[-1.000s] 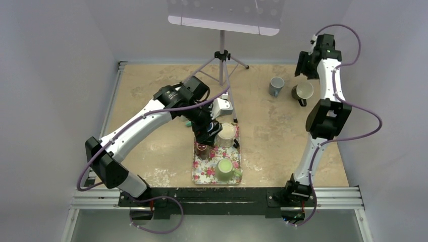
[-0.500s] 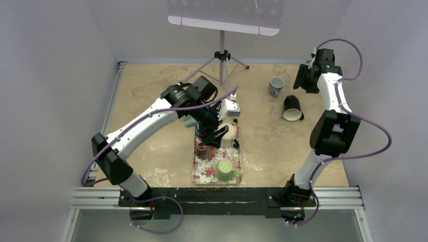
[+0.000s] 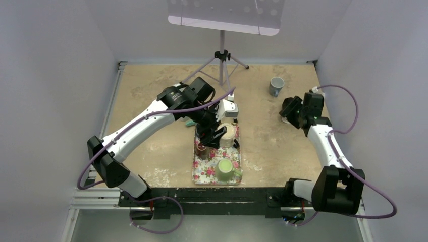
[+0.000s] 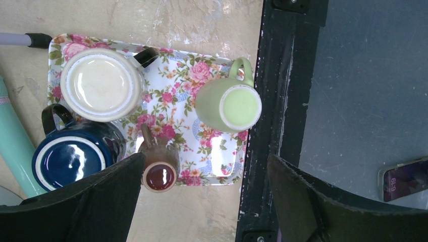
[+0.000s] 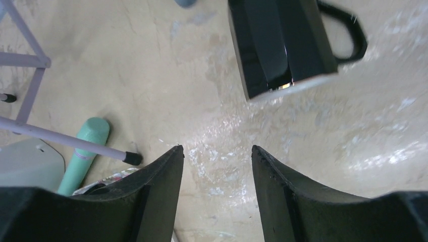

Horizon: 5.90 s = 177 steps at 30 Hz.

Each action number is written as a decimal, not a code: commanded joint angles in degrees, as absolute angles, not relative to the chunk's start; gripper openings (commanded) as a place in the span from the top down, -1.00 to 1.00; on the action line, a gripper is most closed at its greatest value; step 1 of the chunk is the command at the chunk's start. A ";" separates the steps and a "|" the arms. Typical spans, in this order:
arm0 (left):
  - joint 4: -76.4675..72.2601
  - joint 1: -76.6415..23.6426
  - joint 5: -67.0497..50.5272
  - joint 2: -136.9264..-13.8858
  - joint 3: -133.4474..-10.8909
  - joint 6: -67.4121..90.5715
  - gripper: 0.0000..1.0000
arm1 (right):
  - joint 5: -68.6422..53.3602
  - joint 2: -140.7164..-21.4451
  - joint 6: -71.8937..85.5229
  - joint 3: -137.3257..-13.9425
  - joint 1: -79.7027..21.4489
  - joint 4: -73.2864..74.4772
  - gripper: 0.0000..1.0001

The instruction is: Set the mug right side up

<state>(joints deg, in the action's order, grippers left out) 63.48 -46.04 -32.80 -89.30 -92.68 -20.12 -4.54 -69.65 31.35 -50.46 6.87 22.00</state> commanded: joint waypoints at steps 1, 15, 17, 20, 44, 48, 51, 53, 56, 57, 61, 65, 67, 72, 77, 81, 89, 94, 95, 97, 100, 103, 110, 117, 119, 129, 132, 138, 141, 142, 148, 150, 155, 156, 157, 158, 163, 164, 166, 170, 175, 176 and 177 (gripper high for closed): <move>61.62 -45.82 -34.14 -86.66 -92.11 -19.44 -0.89 | -3.52 -67.31 44.66 -43.84 5.85 9.39 -0.16; 61.68 -45.73 -33.52 -85.20 -91.55 -19.74 -0.89 | 1.37 -83.55 49.56 -47.72 5.98 -2.91 -0.21; 61.93 -45.70 -33.49 -85.10 -91.49 -20.13 -0.89 | 1.54 -84.13 49.82 -48.38 5.98 -2.78 -0.21; 61.88 -45.67 -33.40 -85.12 -91.41 -20.46 -0.89 | 2.48 -84.12 49.97 -48.26 5.97 -3.25 -0.21; 61.99 -45.40 -32.32 -86.04 -90.53 -21.62 -0.90 | 9.51 -95.20 45.18 -56.06 8.83 -9.62 0.33; 61.91 -45.40 -32.31 -85.97 -90.15 -21.62 -0.90 | 8.38 -96.74 48.76 -55.45 9.69 -13.49 0.38; 61.90 -45.31 -32.18 -85.80 -89.78 -21.63 -0.90 | 8.18 -99.55 47.50 -59.47 9.91 -11.01 0.51; 61.91 -45.34 -32.06 -85.59 -89.57 -21.71 -0.90 | 7.84 -101.25 46.53 -61.91 10.12 -9.48 0.64; 61.95 -45.29 -31.78 -85.40 -89.23 -21.89 -0.90 | 6.81 -102.41 46.15 -63.92 10.69 -7.93 0.95; 62.03 -45.20 -31.55 -85.30 -89.21 -21.95 -0.90 | 6.86 -102.41 45.58 -64.59 10.70 -7.28 1.00; 62.16 -45.13 -30.59 -84.91 -89.11 -22.59 -0.90 | 8.96 -101.64 38.02 -69.04 10.92 -0.63 1.00; 62.48 -45.01 -29.13 -84.83 -89.31 -23.29 -0.91 | 6.00 -103.54 24.85 -79.05 11.33 14.08 1.00; 62.71 -45.07 -28.37 -84.82 -89.49 -23.62 -0.91 | 5.81 -104.45 20.03 -82.87 11.34 20.69 1.00; 63.55 -44.96 -27.72 -84.74 -90.04 -24.12 -0.91 | 5.36 -103.84 12.67 -85.44 11.31 29.49 1.00; 63.98 -44.92 -28.19 -84.70 -90.00 -24.41 -0.90 | 5.57 -104.52 8.91 -88.21 11.24 37.45 1.00; 64.07 -44.97 -28.64 -84.86 -90.15 -24.48 -0.91 | 5.36 -105.37 6.80 -91.28 11.25 42.67 1.00; 64.29 -45.00 -29.18 -85.85 -91.08 -24.53 -0.91 | 3.75 -108.16 2.21 -95.05 10.99 48.64 1.00; 64.34 -44.97 -29.40 -86.18 -91.41 -24.54 -0.91 | 3.27 -113.85 1.93 -99.16 10.31 48.54 0.77; 64.38 -44.97 -29.36 -86.14 -91.41 -24.52 -0.91 | 3.74 -114.38 1.94 -99.68 10.21 48.05 0.69; 64.43 -44.94 -29.20 -85.98 -91.24 -24.59 -0.91 | 4.35 -115.29 2.10 -100.15 10.20 46.76 0.55; 64.51 -44.96 -28.89 -85.73 -90.93 -24.87 -0.91 | 4.81 -116.33 1.67 -99.47 10.19 45.19 0.44; 64.54 -44.99 -28.70 -85.44 -90.71 -25.09 -0.90 | 5.54 -116.90 0.68 -98.31 10.19 43.98 0.36; 64.44 -44.94 -28.65 -85.69 -90.79 -24.98 -0.91 | 4.33 -116.29 -2.27 -98.10 10.20 39.90 0.82; 64.44 -44.99 -28.65 -86.10 -90.62 -24.89 -0.91 | 0.18 -122.06 -2.45 -110.12 10.19 40.50 1.00; 64.43 -45.06 -28.73 -86.43 -90.70 -24.80 -0.91 | -2.86 -124.37 -0.93 -113.75 10.15 40.37 1.00; 64.51 -45.05 -29.41 -87.20 -90.70 -25.28 -0.91 | -6.15 -132.03 4.66 -125.46 10.01 43.80 0.52; 64.72 -45.01 -30.48 -87.51 -90.99 -25.61 -0.91 | -5.76 -130.05 4.65 -125.80 10.02 43.43 0.25; 64.50 -45.12 -31.86 -88.50 -92.48 -25.51 -0.93 | -2.56 -124.37 4.34 -127.44 10.02 42.71 -0.04; 64.44 -45.52 -33.29 -89.43 -93.90 -25.33 -0.94 | -2.56 -120.98 3.74 -127.41 9.98 43.25 -0.08; 64.13 -45.69 -33.82 -89.87 -94.29 -25.00 -0.94 | -2.21 -119.51 3.63 -126.68 9.99 43.44 -0.08; 63.47 -50.98 -32.89 -94.80 -98.22 -25.07 -0.94 | -0.18 -104.69 4.01 -112.28 10.01 40.43 -0.10; 63.29 -54.34 -31.84 -96.33 -99.03 -26.61 -0.93 | -0.43 -99.23 5.13 -105.90 10.00 39.29 -0.10; 63.02 -64.54 -27.45 -100.49 -98.26 -31.26 -0.78 | -6.08 -85.39 7.70 -85.56 9.93 33.35 -0.10; 62.64 -66.18 -26.74 -101.25 -97.57 -31.81 -0.76 | -6.67 -82.62 7.99 -82.74 9.93 32.71 -0.10; 62.05 -67.64 -26.04 -101.85 -96.73 -32.13 -0.74 | -7.15 -80.91 8.06 -80.36 9.93 32.47 -0.10; 60.97 -68.69 -25.23 -102.42 -95.37 -32.16 -0.73 | -7.40 -79.61 8.19 -78.46 9.93 32.50 -0.10; 52.12 -70.84 -16.43 -104.73 -90.70 -31.26 -0.72 | -8.42 -75.29 7.61 -72.07 9.93 32.34 -0.09; 50.20 -70.84 -14.23 -104.95 -90.63 -30.52 -0.71 | -9.01 -74.65 7.49 -71.08 9.89 32.27 -0.10; 46.82 -70.84 -12.47 -105.50 -90.93 -29.34 -0.71 | -10.06 -73.37 7.24 -69.33 9.92 32.09 -0.09; 45.64 -71.08 -11.91 -107.73 -90.67 -28.12 -0.70 | -10.38 -71.00 6.83 -66.44 9.93 31.64 -0.09; 47.68 -71.10 -13.02 -108.17 -87.88 -26.09 -0.49 | -10.44 -68.91 5.34 -65.39 9.93 32.53 -0.09; 48.06 -71.10 -13.02 -108.11 -87.36 -26.02 -0.46 | -10.46 -68.71 5.22 -65.39 9.93 32.60 -0.09; 48.34 -71.10 -12.81 -108.00 -86.96 -26.13 -0.45 | -10.46 -68.53 5.12 -65.35 9.93 32.73 -0.09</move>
